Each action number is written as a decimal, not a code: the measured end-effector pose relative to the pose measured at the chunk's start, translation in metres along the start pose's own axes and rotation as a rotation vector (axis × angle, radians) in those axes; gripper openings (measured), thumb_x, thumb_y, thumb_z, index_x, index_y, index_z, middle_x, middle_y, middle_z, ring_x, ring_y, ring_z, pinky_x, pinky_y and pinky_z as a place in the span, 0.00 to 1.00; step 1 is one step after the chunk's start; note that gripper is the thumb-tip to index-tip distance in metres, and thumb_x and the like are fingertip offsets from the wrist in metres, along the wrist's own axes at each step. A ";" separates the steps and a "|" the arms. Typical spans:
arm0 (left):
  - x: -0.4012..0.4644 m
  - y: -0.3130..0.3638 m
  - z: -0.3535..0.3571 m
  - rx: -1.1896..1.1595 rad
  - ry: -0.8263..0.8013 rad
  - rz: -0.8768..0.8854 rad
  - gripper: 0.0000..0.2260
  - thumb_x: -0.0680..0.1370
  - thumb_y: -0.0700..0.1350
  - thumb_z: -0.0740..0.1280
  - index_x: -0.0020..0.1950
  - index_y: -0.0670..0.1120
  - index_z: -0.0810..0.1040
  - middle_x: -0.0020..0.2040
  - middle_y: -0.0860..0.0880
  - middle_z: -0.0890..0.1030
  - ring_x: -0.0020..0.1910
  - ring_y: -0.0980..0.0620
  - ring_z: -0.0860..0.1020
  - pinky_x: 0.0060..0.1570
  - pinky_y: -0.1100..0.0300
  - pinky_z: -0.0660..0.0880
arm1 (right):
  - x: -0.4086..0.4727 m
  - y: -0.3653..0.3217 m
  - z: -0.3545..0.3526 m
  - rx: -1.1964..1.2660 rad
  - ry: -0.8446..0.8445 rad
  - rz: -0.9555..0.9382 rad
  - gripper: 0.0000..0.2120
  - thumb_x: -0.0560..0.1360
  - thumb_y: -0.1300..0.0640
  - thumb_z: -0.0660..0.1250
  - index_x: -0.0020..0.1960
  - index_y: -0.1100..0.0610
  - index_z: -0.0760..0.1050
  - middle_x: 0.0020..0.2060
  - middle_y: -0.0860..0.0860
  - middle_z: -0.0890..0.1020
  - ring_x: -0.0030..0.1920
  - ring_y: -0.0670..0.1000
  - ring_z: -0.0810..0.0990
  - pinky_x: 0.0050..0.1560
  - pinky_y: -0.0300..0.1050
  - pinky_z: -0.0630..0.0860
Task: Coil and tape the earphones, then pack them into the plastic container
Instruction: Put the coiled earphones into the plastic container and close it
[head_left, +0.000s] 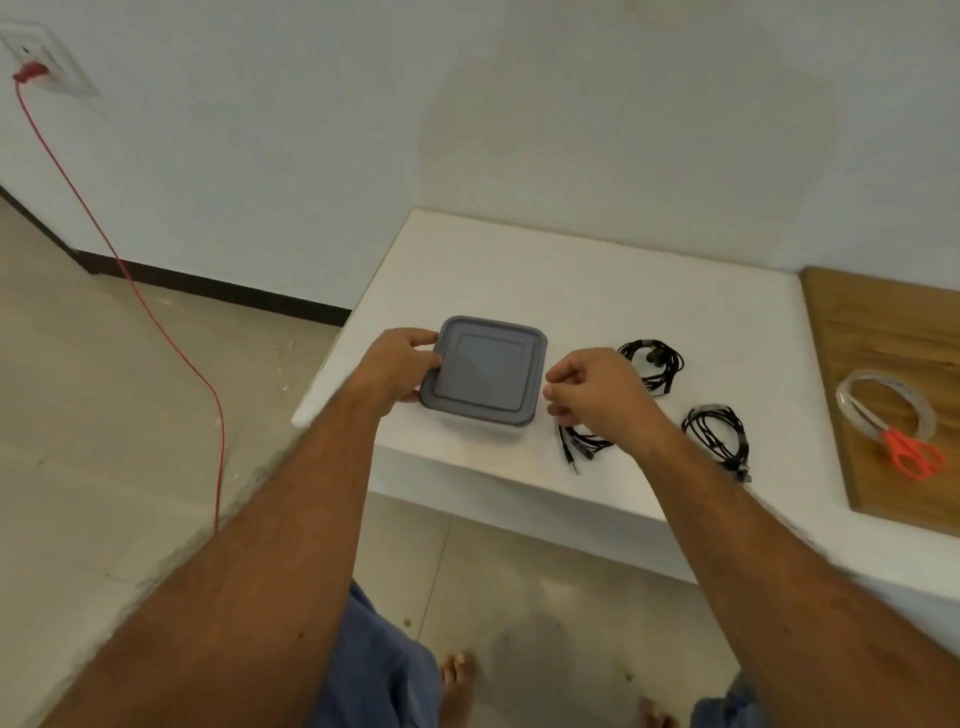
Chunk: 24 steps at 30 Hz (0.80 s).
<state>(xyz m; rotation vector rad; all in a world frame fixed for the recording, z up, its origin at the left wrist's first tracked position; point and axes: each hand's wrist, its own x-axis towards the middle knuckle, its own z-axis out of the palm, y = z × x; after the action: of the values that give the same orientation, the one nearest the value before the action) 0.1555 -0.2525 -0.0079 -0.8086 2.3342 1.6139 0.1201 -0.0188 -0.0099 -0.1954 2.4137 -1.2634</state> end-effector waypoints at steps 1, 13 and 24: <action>0.001 0.000 0.001 0.004 -0.002 0.003 0.19 0.80 0.37 0.63 0.70 0.45 0.73 0.60 0.42 0.79 0.53 0.45 0.79 0.40 0.57 0.78 | 0.002 0.002 -0.001 -0.027 0.028 -0.024 0.04 0.74 0.62 0.71 0.44 0.54 0.78 0.37 0.53 0.84 0.39 0.51 0.86 0.47 0.55 0.83; 0.005 -0.001 0.000 0.043 0.074 0.064 0.17 0.80 0.41 0.66 0.69 0.44 0.74 0.61 0.44 0.79 0.54 0.46 0.79 0.41 0.58 0.78 | -0.007 -0.012 0.005 -0.798 -0.159 -0.531 0.28 0.71 0.55 0.74 0.70 0.48 0.72 0.74 0.49 0.67 0.73 0.54 0.62 0.67 0.51 0.67; -0.016 -0.006 -0.004 0.044 -0.006 -0.022 0.25 0.78 0.56 0.67 0.69 0.42 0.72 0.63 0.44 0.76 0.59 0.46 0.77 0.50 0.52 0.80 | -0.004 -0.001 0.022 -0.768 -0.009 -0.782 0.10 0.72 0.58 0.71 0.52 0.58 0.82 0.52 0.53 0.82 0.54 0.57 0.78 0.49 0.52 0.77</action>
<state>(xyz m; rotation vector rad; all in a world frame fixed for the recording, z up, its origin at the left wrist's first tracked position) 0.1722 -0.2527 -0.0042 -0.8158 2.3398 1.5482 0.1326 -0.0341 -0.0192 -1.4525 2.7837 -0.4634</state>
